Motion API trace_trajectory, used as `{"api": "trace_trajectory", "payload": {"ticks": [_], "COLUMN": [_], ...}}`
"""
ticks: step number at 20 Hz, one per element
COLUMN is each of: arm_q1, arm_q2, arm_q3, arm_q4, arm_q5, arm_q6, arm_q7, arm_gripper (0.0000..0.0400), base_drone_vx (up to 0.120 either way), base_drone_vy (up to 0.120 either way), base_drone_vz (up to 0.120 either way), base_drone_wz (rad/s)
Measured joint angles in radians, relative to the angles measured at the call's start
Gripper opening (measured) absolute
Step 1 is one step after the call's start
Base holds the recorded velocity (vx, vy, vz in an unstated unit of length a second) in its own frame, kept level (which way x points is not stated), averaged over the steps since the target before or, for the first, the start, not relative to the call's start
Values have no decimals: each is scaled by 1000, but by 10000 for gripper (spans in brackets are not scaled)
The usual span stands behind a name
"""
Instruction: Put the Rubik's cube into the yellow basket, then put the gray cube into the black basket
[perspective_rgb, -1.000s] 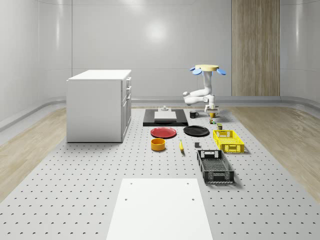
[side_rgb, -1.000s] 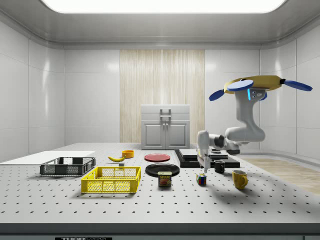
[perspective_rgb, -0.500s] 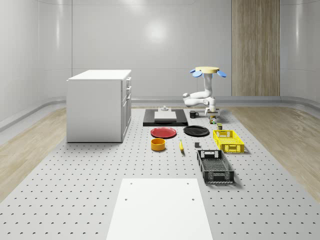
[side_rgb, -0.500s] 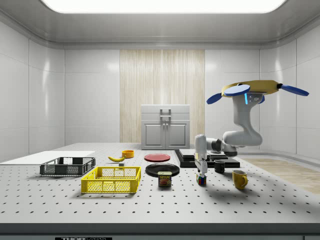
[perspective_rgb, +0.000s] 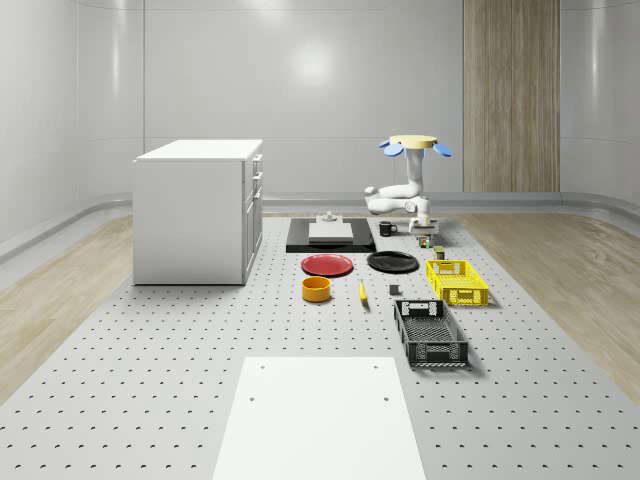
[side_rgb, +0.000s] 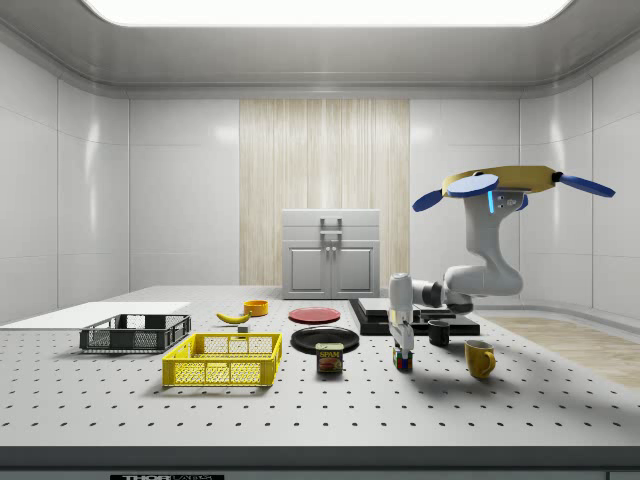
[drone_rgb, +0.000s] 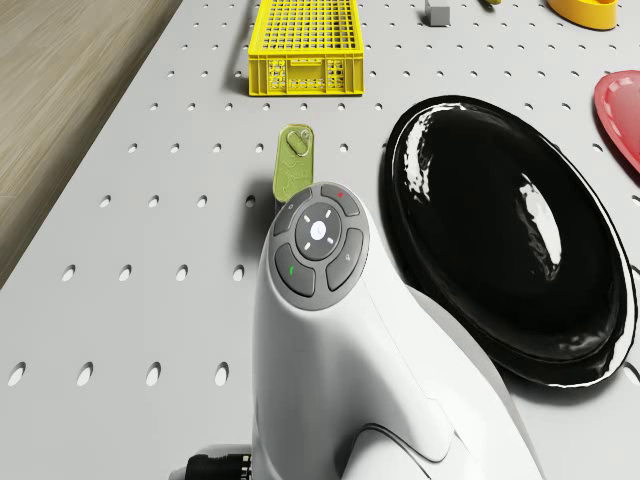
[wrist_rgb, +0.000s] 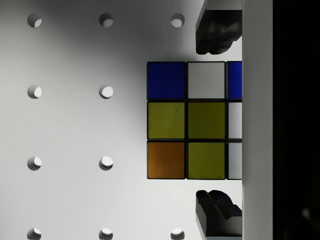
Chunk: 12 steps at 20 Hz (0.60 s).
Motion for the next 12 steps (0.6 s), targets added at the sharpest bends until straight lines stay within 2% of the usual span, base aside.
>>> {"api": "trace_trajectory", "payload": {"ticks": [9,12], "arm_q1": [-5,-7], "arm_q2": [-32,-40], "arm_q3": [-38,-40], "arm_q4": [9,11], "arm_q5": [-29,-29], "arm_q6": [44,52], "arm_q7": [1,2], "arm_gripper": [400,364], "base_drone_vx": [0,0], "base_drone_vy": [0,0], "base_drone_vz": [0,0], "base_drone_wz": [0,0]}}
